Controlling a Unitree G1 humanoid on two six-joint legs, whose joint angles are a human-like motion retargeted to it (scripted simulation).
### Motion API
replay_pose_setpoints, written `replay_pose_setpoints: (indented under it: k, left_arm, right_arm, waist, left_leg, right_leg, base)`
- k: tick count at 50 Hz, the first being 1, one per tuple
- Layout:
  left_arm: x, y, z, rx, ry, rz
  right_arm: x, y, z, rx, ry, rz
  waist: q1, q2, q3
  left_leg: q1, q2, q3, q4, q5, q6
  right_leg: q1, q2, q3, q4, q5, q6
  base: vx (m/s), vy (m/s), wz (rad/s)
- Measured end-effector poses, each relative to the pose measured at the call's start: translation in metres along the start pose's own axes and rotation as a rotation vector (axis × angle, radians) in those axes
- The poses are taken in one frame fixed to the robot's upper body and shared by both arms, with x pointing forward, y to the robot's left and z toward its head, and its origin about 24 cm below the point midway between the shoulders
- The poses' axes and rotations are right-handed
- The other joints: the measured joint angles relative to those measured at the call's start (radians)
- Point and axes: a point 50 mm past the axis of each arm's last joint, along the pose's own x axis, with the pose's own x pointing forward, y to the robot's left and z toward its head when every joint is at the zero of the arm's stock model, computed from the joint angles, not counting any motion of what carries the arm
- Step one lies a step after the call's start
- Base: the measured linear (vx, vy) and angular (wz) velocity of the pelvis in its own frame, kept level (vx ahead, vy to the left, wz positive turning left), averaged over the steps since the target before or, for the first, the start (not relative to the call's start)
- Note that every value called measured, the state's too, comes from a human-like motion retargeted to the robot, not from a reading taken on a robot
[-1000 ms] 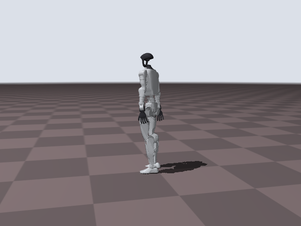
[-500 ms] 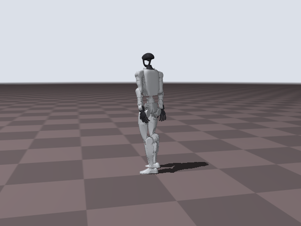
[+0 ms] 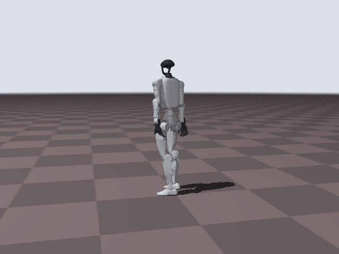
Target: Upper body actions
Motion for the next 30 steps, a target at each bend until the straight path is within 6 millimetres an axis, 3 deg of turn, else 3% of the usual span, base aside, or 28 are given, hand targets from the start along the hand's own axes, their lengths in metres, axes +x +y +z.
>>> replay_pose_setpoints:
  k: [10,20,25,30]
  left_arm:
    - [0.0,-0.004,0.004,0.021,-0.009,-0.006]
    - [-0.002,0.009,0.007,0.018,0.018,0.041]
    - [-0.003,0.016,-0.008,-0.069,0.091,0.051]
    - [-0.005,0.025,-0.024,-0.147,0.158,0.056]
  right_arm:
    - [0.001,0.002,-0.019,0.046,0.031,-0.004]
    - [0.002,0.006,-0.033,-0.011,0.056,0.006]
    - [0.002,0.0,-0.028,-0.035,0.045,-0.016]
    - [0.001,-0.004,-0.011,-0.026,-0.007,-0.025]
  waist:
    - [0.101,0.01,0.0]
    - [0.353,-0.034,0.023]
    - [0.425,-0.043,0.033]
    - [0.447,-0.044,0.043]
  left_leg:
    - [-0.051,-0.051,-0.193,0.017,0.024,0.033]
    - [-0.099,-0.148,-0.379,0.022,0.069,0.058]
    - [-0.107,-0.179,-0.45,0.021,0.089,0.064]
    - [-0.106,-0.188,-0.48,0.019,0.095,0.067]
  right_leg:
    - [0.09,-0.052,-0.151,-0.024,-0.056,-0.011]
    - [0.193,-0.123,-0.345,-0.058,-0.105,-0.003]
    - [0.236,-0.133,-0.423,-0.074,-0.119,-0.001]
    - [0.253,-0.133,-0.455,-0.077,-0.124,0.002]
  base:
    - [0.01,0.35,0.96]
    - [-0.18,0.28,0.98]
    - [-0.13,0.16,0.74]
    - [-0.07,0.08,0.28]
